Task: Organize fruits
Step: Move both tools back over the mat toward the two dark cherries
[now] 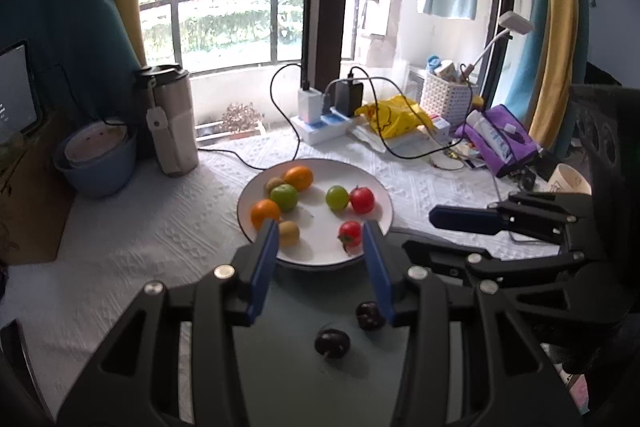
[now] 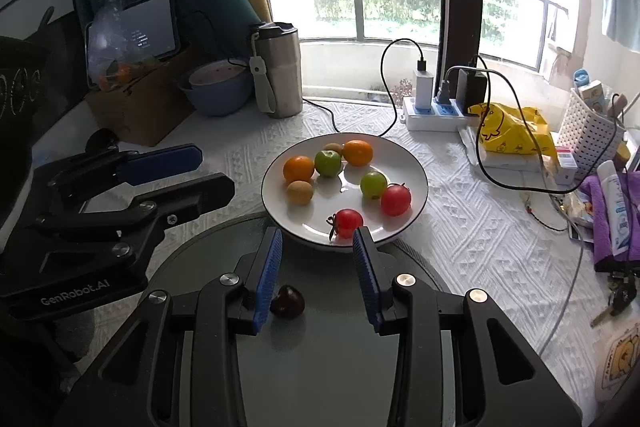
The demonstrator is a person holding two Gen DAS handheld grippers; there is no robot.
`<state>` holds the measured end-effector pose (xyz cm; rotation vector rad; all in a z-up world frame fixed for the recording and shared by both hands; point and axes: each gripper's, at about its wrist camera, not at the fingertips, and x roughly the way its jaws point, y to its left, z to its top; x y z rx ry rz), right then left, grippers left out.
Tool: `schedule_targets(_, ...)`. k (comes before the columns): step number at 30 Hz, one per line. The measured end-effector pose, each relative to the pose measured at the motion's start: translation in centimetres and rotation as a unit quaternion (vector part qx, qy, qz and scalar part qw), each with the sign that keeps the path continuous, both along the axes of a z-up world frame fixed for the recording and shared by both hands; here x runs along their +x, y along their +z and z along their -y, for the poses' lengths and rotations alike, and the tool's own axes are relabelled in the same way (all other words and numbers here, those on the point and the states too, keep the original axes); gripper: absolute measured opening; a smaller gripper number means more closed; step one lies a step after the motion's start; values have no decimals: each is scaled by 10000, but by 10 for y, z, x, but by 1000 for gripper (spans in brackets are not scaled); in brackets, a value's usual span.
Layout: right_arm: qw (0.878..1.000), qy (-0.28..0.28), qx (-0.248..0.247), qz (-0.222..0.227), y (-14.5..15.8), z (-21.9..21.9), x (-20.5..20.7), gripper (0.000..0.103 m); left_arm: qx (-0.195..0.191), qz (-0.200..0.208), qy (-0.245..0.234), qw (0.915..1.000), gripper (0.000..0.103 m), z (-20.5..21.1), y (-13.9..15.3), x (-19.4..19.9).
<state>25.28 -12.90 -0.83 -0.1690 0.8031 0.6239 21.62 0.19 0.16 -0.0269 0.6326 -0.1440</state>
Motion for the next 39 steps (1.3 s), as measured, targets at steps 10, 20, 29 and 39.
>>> schedule_targets(10,9998,9,-26,173,13,7,-27,39,-15,130,-16,9999,45,6,7,-29)
schedule_targets(20,9996,35,-3,282,19,12,-56,39,10,247,20,9997,45,6,11,-61)
schedule_targets(29,9997,-16,-14,236,12,19,-76,39,14,172,6,9999,45,9,2,-82)
schedule_targets(39,9998,-80,55,149,-1,31,-90,39,78,-91,-37,9999,45,16,-22,-101)
